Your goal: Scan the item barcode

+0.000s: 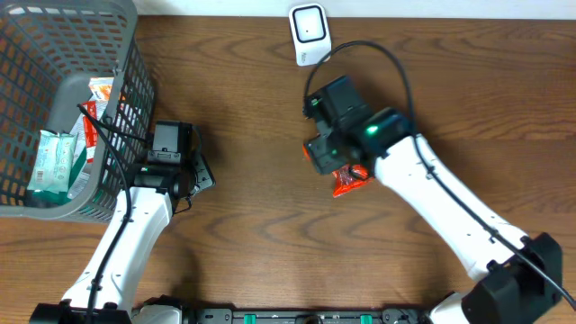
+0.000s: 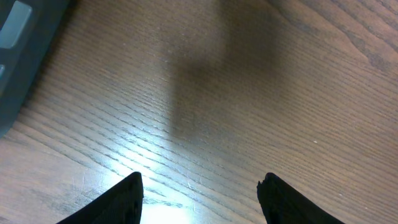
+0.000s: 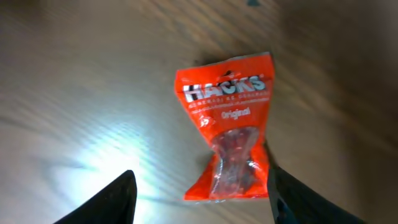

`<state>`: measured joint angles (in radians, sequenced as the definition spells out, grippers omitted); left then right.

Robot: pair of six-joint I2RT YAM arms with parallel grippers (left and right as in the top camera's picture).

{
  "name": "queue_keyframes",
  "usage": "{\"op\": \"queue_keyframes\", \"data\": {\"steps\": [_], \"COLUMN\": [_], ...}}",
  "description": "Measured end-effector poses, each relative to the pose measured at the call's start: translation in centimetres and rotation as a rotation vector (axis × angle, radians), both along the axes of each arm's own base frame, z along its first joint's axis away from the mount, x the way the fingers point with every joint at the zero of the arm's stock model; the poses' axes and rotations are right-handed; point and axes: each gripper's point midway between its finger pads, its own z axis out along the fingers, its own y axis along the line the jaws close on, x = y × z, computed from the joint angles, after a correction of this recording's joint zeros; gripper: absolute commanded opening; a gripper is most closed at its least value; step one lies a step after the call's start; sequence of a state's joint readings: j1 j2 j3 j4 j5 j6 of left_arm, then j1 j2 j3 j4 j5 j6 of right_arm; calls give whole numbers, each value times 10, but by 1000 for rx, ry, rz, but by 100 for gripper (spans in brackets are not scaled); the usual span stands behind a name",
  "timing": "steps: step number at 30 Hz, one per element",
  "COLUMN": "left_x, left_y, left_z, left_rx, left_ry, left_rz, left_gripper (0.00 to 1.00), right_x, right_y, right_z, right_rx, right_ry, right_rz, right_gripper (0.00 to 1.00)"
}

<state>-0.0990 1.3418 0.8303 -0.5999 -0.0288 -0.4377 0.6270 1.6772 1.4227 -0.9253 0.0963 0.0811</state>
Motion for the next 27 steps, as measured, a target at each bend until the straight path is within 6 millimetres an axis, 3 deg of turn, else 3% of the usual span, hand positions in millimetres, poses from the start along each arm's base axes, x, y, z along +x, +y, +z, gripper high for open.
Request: {"op": "queue_keyframes", "data": {"steps": [11, 17, 19, 21, 23, 27], "left_x": [0, 0, 0, 0, 0, 0], "left_y": [0, 0, 0, 0, 0, 0], "left_z": [0, 0, 0, 0, 0, 0], "left_rx": [0, 0, 0, 0, 0, 0], "left_ry": [1, 2, 2, 2, 2, 2], "left_rz": [0, 0, 0, 0, 0, 0], "left_gripper": [62, 62, 62, 62, 62, 62], "right_x": [11, 19, 21, 22, 23, 23], "right_y": [8, 3, 1, 0, -1, -2], "right_z": [-86, -109, -112, -114, -116, -116], "right_rx": [-350, -434, -448, -458, -470, -473], "right_ry": [-30, -50, -56, -59, -61, -64], "right_rz": [35, 25, 21, 21, 19, 14], "right_gripper": [64, 57, 45, 18, 1, 1]}}
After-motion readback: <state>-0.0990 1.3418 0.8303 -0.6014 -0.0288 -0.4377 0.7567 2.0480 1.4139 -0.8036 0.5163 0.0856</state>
